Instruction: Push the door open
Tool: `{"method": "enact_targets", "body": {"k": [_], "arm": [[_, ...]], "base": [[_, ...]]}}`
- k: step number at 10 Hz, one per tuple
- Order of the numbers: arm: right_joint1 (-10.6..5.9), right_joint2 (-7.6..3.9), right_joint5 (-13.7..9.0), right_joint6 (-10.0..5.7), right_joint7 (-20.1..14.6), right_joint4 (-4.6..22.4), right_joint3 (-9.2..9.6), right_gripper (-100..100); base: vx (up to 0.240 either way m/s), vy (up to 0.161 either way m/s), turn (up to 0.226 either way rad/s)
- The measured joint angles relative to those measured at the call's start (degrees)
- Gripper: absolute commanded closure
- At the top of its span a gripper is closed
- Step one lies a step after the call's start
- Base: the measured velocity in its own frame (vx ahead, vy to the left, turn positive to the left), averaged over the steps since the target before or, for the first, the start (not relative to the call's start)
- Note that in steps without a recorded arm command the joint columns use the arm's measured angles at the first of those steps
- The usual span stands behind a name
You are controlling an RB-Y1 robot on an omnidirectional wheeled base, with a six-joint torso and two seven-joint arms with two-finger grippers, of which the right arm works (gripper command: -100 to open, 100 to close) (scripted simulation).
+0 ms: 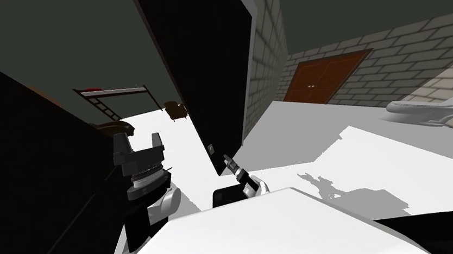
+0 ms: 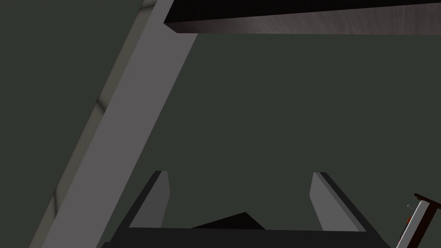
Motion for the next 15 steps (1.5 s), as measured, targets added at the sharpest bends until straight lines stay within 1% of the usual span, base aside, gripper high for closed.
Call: {"method": "enact_targets", "body": {"k": [2, 6, 8, 10, 15], "arm": [[-1.07, -0.03, -0.08, -0.46, -0.23, 2.41, 1.32, -100], [-2.59, -0.16, -0.16, -1.14, -0.53, 6.24, 3.85, -100], [-3.65, 0.22, -0.22, -1.82, -0.61, 8.77, 4.75, -100], [-3.68, 0.35, -0.22, -1.99, -0.55, 9.15, 4.67, -100], [-3.66, 1.03, -0.21, -2.57, -0.12, 10.32, 3.9, -100]], "base": [[0.099, 0.029, -0.013], [0.086, 0.024, -0.009], [0.059, 0.007, -0.003], [0.136, 0.088, 0.034], [0.158, 0.139, 0.03]]}}
